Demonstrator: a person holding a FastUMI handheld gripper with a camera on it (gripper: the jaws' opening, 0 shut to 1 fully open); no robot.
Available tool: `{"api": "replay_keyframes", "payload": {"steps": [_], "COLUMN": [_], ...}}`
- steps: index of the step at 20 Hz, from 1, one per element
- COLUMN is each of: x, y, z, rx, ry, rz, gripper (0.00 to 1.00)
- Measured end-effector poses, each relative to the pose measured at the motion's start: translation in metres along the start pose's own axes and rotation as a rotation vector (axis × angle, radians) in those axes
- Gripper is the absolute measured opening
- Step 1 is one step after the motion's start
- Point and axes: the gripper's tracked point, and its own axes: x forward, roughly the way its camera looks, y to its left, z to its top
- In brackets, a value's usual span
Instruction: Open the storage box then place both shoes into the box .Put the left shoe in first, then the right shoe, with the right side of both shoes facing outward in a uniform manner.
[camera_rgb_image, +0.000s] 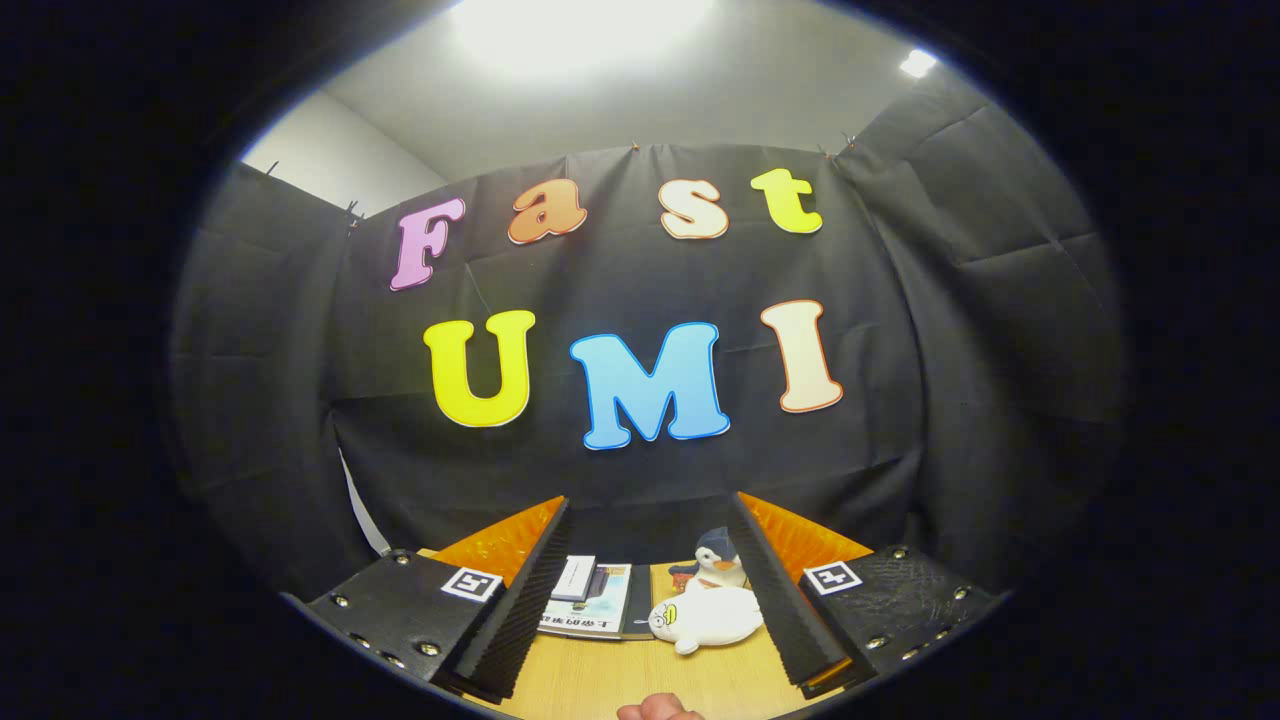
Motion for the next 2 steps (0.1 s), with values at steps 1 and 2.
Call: {"api": "replay_keyframes", "payload": {"steps": [1, 2], "x": [0.0013, 0.0014], "y": [-0.0065, -0.0129], "z": [-0.0008, -0.0012], "rx": [0.0, -0.001], "ry": [-0.002, -0.004], "rz": [0.005, 0.009], "gripper": [0.94, 0.94]}}
